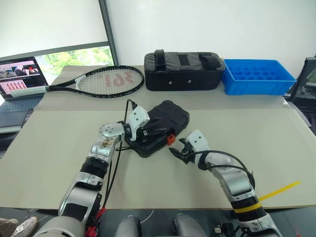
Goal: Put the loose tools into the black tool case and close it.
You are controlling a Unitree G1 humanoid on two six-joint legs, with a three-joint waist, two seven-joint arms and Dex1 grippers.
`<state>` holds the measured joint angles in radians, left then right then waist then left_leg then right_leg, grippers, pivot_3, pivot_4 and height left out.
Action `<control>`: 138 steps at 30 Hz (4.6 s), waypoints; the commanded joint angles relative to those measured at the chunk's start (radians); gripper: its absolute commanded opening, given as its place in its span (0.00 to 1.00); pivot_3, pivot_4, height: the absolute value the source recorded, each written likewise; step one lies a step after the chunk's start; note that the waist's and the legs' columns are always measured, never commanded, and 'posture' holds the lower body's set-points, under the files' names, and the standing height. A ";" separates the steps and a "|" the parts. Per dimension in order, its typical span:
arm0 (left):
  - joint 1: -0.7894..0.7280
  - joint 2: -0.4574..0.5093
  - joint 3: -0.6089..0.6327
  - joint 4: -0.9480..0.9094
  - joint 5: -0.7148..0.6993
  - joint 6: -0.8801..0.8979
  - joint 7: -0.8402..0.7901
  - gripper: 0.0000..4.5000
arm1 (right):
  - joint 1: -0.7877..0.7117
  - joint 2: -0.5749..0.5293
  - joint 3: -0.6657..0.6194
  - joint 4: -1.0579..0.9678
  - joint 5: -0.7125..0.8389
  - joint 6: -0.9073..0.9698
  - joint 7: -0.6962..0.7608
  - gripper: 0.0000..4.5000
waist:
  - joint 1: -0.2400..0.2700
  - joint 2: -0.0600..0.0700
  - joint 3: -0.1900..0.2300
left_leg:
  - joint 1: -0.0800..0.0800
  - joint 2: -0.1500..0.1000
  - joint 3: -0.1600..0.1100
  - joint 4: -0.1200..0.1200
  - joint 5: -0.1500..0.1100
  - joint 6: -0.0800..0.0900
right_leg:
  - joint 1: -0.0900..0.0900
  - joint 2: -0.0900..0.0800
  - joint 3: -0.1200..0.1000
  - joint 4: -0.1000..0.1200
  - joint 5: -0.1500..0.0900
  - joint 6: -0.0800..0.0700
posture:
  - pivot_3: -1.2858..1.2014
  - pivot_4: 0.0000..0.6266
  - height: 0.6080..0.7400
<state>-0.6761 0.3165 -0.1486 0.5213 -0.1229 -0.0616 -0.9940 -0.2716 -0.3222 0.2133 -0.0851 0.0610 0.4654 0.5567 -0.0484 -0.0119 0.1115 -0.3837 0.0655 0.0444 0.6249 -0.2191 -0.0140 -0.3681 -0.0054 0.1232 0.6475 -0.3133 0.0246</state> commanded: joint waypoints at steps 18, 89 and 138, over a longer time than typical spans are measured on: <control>0.044 0.007 -0.018 0.047 0.030 0.020 0.011 0.56 | -0.021 0.027 -0.027 -0.046 0.006 -0.037 -0.030 0.26 | -0.001 0.000 0.000 | 0.000 0.000 0.000 0.000 0.000 0.000 | 0.000 0.000 0.000 0.000 0.000 0.000 | 0.52 0.24 0.75; 0.057 0.010 -0.022 0.046 0.032 0.015 0.011 0.56 | -0.088 0.002 -0.007 -0.085 0.010 0.026 -0.013 0.16 | -0.018 0.000 0.000 | 0.001 0.000 0.000 -0.001 0.000 0.000 | 0.000 0.000 0.000 0.000 0.000 0.000 | 0.52 0.24 0.75; 0.252 0.168 0.203 -0.319 -0.158 0.224 0.063 0.56 | 0.142 -0.159 -0.260 -0.201 0.210 -0.139 0.202 0.27 | -0.023 -0.002 0.003 | 0.000 0.001 0.000 -0.010 0.000 0.000 | -0.002 0.000 0.001 -0.004 0.000 0.000 | 0.52 0.24 0.75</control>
<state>-0.4833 0.4532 0.0122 0.2820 -0.2423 0.0922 -0.9485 -0.1421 -0.4628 0.0086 -0.2227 0.1959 0.3722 0.7017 -0.0715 -0.0141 0.1141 -0.3833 0.0662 0.0445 0.6141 -0.2191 -0.0141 -0.3706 -0.0054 0.1239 0.6440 -0.3135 0.0245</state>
